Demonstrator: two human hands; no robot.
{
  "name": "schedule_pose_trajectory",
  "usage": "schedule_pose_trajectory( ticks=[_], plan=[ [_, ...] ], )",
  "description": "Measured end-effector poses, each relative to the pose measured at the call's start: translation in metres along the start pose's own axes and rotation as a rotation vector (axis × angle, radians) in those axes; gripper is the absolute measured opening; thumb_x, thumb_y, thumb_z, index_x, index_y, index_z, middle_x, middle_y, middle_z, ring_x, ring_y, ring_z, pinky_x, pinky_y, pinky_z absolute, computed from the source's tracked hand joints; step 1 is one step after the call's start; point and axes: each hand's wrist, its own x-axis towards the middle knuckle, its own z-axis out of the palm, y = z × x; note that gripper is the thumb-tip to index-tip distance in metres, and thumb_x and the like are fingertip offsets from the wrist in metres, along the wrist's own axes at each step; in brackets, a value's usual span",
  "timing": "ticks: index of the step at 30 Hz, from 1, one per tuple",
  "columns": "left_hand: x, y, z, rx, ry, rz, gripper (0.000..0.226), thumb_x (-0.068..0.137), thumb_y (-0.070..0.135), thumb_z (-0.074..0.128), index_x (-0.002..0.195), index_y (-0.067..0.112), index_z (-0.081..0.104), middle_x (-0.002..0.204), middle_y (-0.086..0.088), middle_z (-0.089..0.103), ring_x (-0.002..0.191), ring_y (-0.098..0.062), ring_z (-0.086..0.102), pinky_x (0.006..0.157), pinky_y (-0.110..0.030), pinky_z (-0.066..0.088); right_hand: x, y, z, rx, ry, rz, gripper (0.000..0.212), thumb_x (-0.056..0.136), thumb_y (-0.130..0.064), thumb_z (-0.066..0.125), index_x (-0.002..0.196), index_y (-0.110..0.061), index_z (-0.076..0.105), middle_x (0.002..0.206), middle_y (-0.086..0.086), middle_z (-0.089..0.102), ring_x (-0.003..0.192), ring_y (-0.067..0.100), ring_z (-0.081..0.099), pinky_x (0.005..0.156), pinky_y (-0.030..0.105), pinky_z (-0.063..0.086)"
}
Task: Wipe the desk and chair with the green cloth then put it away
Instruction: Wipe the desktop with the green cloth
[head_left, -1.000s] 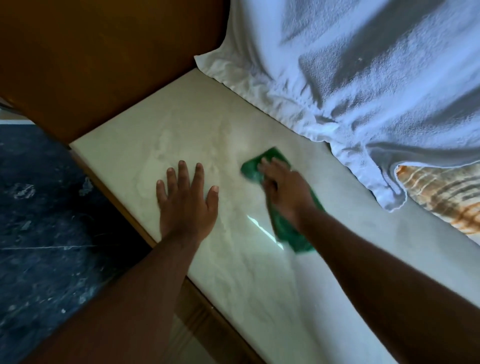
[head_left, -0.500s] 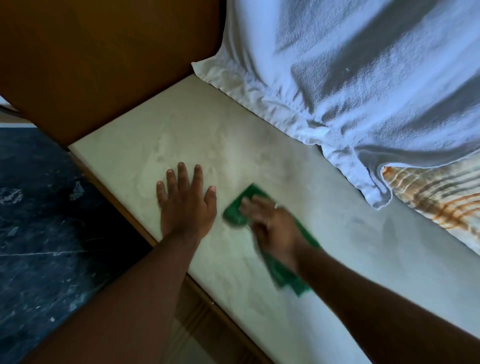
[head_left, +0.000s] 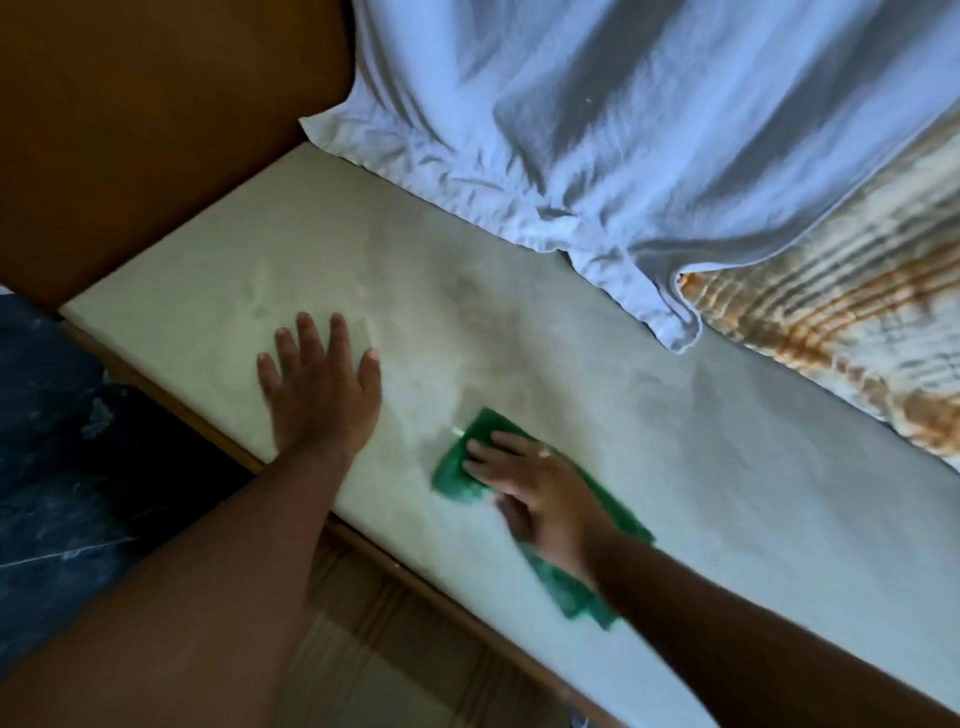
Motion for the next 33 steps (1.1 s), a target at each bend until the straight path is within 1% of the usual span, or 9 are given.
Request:
schedule_pose_trajectory(
  ticks=[2, 5, 7, 11, 14, 17, 22, 27, 33],
  plan=[
    [0.000, -0.001, 0.001, 0.003, 0.000, 0.016, 0.069, 0.098, 0.056, 0.023, 0.157, 0.021, 0.026, 0.166, -0.017, 0.020, 0.151, -0.039, 0.018, 0.121, -0.055, 0.007, -0.031, 0.044, -0.040, -0.086, 0.036, 0.119, 0.042, 0.097, -0.029, 0.042, 0.120, -0.004, 0.065, 0.133, 0.015, 0.060, 0.127, 0.033, 0.052, 0.110, 0.039, 0.036],
    [0.003, -0.001, 0.005, 0.005, 0.020, 0.007, 0.071, 0.096, 0.059, 0.020, 0.157, 0.022, 0.026, 0.165, -0.017, 0.020, 0.151, -0.040, 0.018, 0.121, -0.056, 0.007, -0.079, 0.128, -0.110, -0.242, 0.258, 0.901, 0.053, 0.099, -0.037, 0.039, 0.145, -0.011, 0.040, 0.152, 0.019, 0.037, 0.138, 0.035, 0.036, 0.112, 0.042, 0.032],
    [0.006, 0.000, 0.008, 0.019, 0.025, 0.000, 0.073, 0.095, 0.061, 0.018, 0.157, 0.023, 0.024, 0.166, -0.016, 0.019, 0.151, -0.039, 0.016, 0.120, -0.057, 0.006, -0.098, 0.152, -0.125, -0.351, 0.242, 1.131, 0.058, 0.101, -0.040, 0.032, 0.152, -0.013, 0.026, 0.160, 0.015, 0.020, 0.146, 0.031, 0.018, 0.119, 0.044, 0.018],
    [0.007, 0.000, 0.008, 0.033, 0.000, -0.005, 0.076, 0.093, 0.063, 0.013, 0.158, 0.024, 0.021, 0.167, -0.015, 0.016, 0.152, -0.039, 0.013, 0.121, -0.058, 0.005, -0.061, 0.099, -0.079, -0.388, 0.214, 0.966, 0.053, 0.102, -0.029, 0.031, 0.148, -0.004, 0.031, 0.156, 0.018, 0.029, 0.146, 0.031, 0.022, 0.119, 0.045, 0.018],
    [0.001, 0.003, 0.001, -0.020, 0.014, 0.019, 0.072, 0.096, 0.058, 0.018, 0.157, 0.021, 0.024, 0.165, -0.015, 0.022, 0.151, -0.042, 0.016, 0.120, -0.061, 0.007, -0.046, 0.022, -0.025, -0.380, 0.043, 0.389, 0.047, 0.097, -0.030, 0.040, 0.140, -0.011, 0.048, 0.145, 0.017, 0.048, 0.135, 0.036, 0.042, 0.110, 0.053, 0.033],
    [-0.028, 0.009, -0.009, -0.121, 0.090, 0.199, 0.065, 0.095, 0.051, 0.030, 0.150, 0.016, 0.042, 0.157, -0.014, 0.041, 0.148, -0.042, 0.026, 0.119, -0.062, 0.010, -0.061, -0.013, -0.012, -0.314, -0.193, 0.062, 0.053, 0.100, -0.047, 0.027, 0.147, -0.026, 0.036, 0.157, 0.003, 0.031, 0.146, 0.026, 0.021, 0.117, 0.043, 0.014],
    [-0.099, 0.046, -0.013, -0.195, -0.073, 0.433, 0.073, 0.084, 0.072, 0.032, 0.125, 0.019, 0.061, 0.151, -0.009, 0.047, 0.148, -0.033, 0.028, 0.119, -0.055, 0.014, -0.101, 0.003, -0.045, -0.255, -0.130, 0.304, 0.061, 0.096, -0.050, 0.039, 0.150, -0.023, 0.030, 0.156, 0.010, 0.031, 0.143, 0.029, 0.027, 0.115, 0.044, 0.026],
    [-0.120, 0.090, -0.019, -0.073, -0.322, 0.394, 0.096, 0.067, 0.091, 0.041, 0.136, 0.026, 0.055, 0.165, -0.005, 0.023, 0.155, -0.028, 0.002, 0.121, -0.056, 0.001, -0.144, 0.011, -0.064, -0.139, 0.004, 0.624, 0.057, 0.070, -0.075, 0.054, 0.104, -0.030, 0.052, 0.090, -0.006, 0.055, 0.083, 0.018, 0.055, 0.070, 0.034, 0.046],
    [-0.132, 0.100, -0.042, -0.185, -0.504, 0.284, 0.079, 0.080, 0.066, 0.068, 0.137, 0.013, 0.057, 0.163, -0.006, 0.026, 0.152, -0.026, 0.016, 0.122, -0.047, 0.019, -0.098, 0.006, -0.076, -0.077, -0.464, 0.618, 0.043, 0.072, -0.058, 0.074, 0.087, -0.020, 0.064, 0.078, -0.002, 0.066, 0.071, 0.012, 0.061, 0.063, 0.034, 0.052]
  ],
)
